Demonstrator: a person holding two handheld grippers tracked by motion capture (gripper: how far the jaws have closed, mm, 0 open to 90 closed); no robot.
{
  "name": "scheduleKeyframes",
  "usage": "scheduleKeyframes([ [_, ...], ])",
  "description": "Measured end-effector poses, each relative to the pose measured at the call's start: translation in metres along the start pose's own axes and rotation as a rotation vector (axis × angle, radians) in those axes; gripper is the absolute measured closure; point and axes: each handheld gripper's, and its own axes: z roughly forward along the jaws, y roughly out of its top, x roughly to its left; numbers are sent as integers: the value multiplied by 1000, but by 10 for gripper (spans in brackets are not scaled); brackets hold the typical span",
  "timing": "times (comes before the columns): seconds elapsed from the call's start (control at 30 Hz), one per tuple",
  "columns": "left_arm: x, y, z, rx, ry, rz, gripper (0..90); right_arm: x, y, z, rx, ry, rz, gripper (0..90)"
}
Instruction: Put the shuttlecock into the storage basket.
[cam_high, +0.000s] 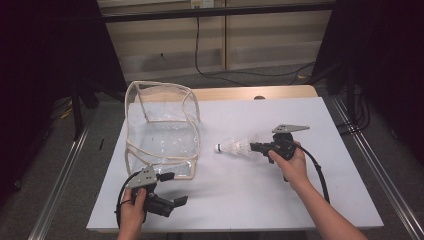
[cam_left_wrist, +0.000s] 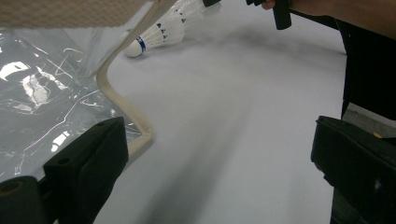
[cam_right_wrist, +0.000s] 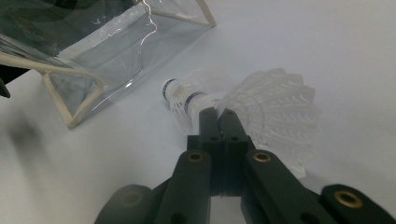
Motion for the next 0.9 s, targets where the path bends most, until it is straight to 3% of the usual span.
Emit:
scheduleKeyframes([
  [0.9,0,0,1,2,0,2,42,3,1,7,-18,12,10,900],
])
